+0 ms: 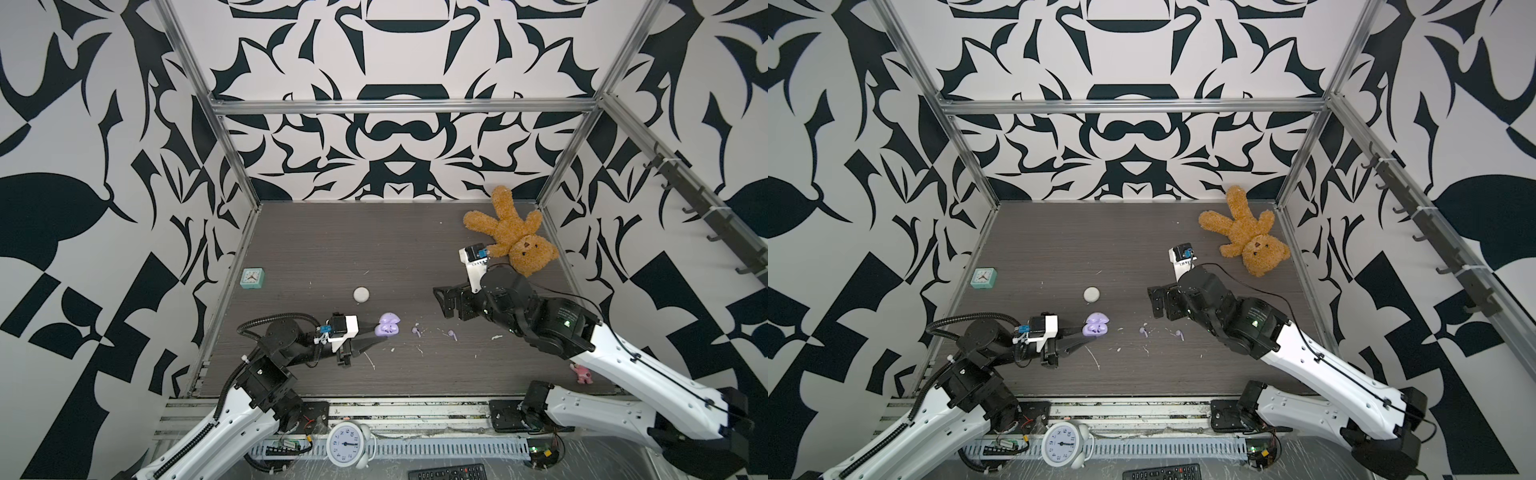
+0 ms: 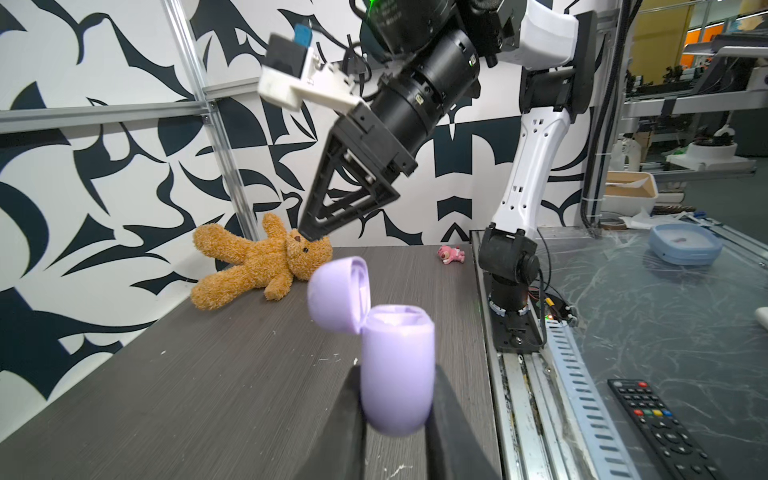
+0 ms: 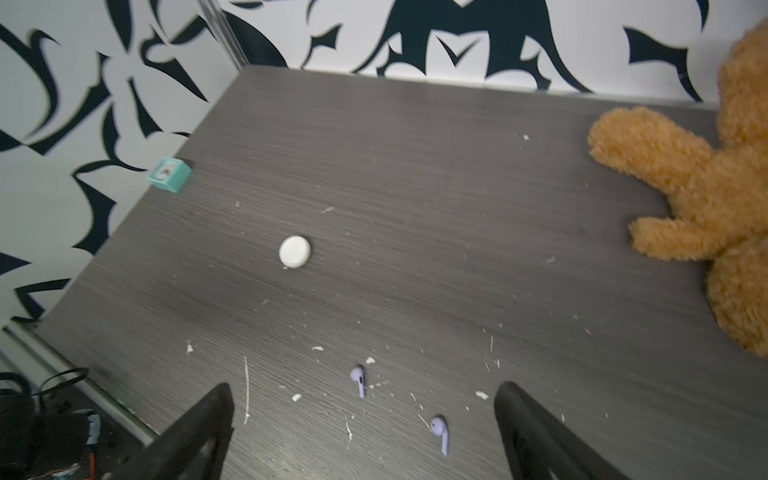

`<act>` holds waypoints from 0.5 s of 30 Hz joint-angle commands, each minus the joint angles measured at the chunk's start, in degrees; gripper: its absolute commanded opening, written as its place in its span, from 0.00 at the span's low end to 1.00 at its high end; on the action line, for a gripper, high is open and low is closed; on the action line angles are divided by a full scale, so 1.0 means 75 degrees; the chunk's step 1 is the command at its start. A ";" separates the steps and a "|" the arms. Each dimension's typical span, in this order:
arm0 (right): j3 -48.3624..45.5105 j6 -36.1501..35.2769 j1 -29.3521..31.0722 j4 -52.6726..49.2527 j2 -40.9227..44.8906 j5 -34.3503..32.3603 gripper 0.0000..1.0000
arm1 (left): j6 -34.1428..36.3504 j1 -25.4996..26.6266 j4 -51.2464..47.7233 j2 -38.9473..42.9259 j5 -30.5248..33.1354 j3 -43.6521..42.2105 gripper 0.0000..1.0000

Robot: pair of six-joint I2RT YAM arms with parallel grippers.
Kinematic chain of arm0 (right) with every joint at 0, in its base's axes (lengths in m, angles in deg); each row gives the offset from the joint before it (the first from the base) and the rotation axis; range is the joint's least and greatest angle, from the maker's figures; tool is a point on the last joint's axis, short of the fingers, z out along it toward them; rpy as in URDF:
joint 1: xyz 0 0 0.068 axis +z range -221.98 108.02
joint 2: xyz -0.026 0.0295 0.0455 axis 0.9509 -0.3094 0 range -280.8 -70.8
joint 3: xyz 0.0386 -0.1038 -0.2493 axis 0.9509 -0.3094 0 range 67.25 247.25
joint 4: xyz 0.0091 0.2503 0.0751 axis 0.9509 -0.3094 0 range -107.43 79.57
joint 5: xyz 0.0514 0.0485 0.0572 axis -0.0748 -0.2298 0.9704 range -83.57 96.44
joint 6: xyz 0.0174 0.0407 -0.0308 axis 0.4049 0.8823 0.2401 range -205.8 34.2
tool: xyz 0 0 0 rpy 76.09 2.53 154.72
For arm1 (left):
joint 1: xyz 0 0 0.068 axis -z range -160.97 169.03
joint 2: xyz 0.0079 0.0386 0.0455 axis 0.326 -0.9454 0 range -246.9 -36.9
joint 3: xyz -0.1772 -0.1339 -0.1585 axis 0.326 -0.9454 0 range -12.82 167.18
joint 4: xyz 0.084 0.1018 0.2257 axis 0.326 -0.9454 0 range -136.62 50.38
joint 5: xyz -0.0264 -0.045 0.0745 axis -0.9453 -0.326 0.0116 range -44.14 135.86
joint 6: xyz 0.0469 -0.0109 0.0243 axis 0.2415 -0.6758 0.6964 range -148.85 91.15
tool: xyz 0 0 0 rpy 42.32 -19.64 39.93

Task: Insert the wireless bluetooth earbuds into the charging case
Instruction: 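Release the lid and move the right gripper over the lilac earbuds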

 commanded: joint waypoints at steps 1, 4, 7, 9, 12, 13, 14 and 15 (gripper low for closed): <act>-0.0396 0.0746 -0.0093 -0.0643 -0.0133 -0.0205 0.99 | 0.0267 0.0034 -0.0063 0.0199 0.0292 -0.0101 0.00; -0.0639 0.0902 -0.0160 -0.0669 -0.0686 0.0090 0.93 | 0.0249 0.0025 -0.0015 0.0273 0.0343 -0.0120 0.00; -0.0793 0.1196 -0.0205 -0.0752 -0.1187 0.0019 0.86 | 0.0203 0.0030 -0.0010 0.0309 0.0349 -0.0145 0.00; -0.0938 0.1253 -0.0234 -0.0749 -0.1401 -0.0042 0.81 | 0.0188 0.0031 -0.0014 0.0332 0.0293 -0.0143 0.00; -0.1096 0.1318 -0.0302 -0.0702 -0.1793 -0.0008 0.75 | 0.0198 0.0032 -0.0004 0.0368 0.0291 -0.0138 0.00; -0.1110 0.1312 -0.0303 -0.0702 -0.1922 -0.0004 0.73 | 0.0201 0.0034 -0.0007 0.0368 0.0296 -0.0137 0.00; -0.1155 0.1286 -0.0303 -0.0691 -0.2097 -0.0004 0.70 | 0.0196 0.0031 -0.0008 0.0368 0.0278 -0.0143 0.00; -0.1168 0.1240 -0.0298 -0.0688 -0.2267 0.0013 0.68 | 0.0198 0.0031 0.0003 0.0368 0.0254 -0.0144 0.00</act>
